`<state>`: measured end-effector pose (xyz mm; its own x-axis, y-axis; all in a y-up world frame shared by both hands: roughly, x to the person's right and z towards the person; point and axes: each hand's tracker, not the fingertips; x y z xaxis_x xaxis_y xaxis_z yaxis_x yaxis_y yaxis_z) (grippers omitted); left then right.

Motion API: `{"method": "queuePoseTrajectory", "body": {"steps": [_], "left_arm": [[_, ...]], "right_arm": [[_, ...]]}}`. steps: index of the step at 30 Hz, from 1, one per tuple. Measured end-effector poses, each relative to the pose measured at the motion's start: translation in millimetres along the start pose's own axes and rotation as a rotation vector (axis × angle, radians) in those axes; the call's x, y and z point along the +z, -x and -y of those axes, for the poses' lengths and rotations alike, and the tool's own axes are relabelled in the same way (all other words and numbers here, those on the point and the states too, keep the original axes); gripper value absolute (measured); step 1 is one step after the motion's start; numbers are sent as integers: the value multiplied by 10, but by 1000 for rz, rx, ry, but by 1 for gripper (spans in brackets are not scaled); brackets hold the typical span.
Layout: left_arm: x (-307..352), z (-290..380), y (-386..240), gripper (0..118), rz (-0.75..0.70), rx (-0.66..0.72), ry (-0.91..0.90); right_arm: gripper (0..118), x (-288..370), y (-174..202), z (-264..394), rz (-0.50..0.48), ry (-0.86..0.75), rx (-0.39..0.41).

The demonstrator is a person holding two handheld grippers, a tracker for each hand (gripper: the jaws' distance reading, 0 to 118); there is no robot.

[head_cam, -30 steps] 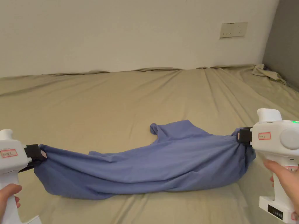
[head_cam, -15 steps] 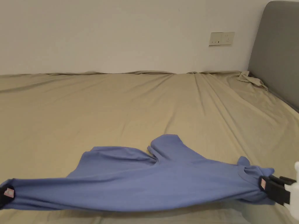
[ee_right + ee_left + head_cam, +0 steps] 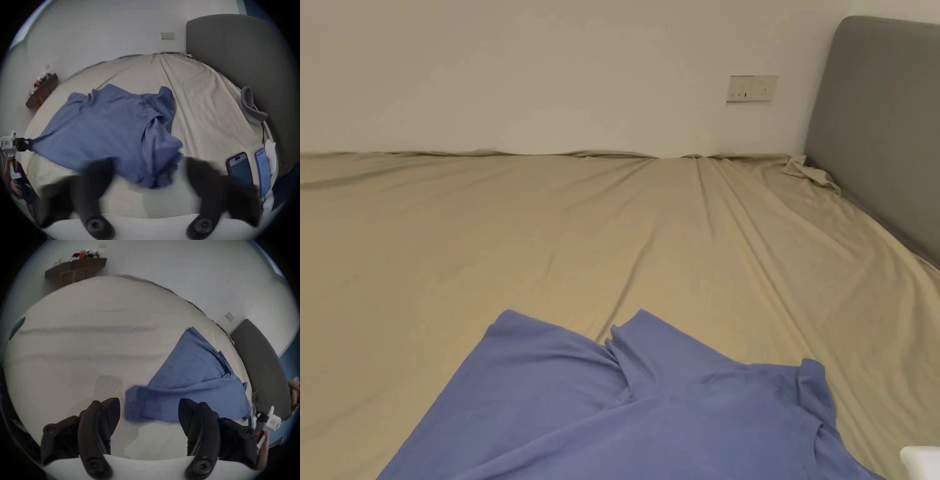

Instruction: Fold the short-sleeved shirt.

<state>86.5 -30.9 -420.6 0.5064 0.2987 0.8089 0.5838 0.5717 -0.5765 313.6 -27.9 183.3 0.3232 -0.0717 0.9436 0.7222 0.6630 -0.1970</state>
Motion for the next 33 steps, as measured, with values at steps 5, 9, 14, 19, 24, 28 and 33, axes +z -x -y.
{"method": "queuePoseTrajectory", "body": {"steps": [5, 9, 14, 19, 24, 28, 33], "left_arm": [[835, 101, -240, 82, -31, -82, -139], [1379, 307, -479, 0, -9, -93, -314], [1287, 421, -539, 0, -72, -126, -240], [797, 296, -98, 70, -80, -20, -161], [50, 118, 64, 91, -97, 4, -86], [-580, 121, 100, 90, -90, -38, 38], [-753, 173, -32, 19, -131, -134, -30]], "right_arm": [[118, 609, 216, -46, 18, -96, -2], [2, 942, 475, -35, -54, -164, 33], [2, 943, 621, -57, -116, -179, -3], [2, 993, 796, -45, -128, -177, 50], [2, 909, 983, -60, -141, -149, 85], [2, 810, 1082, -84, -144, -114, 91], [2, 627, 1047, -79, -115, -85, 119]]}}
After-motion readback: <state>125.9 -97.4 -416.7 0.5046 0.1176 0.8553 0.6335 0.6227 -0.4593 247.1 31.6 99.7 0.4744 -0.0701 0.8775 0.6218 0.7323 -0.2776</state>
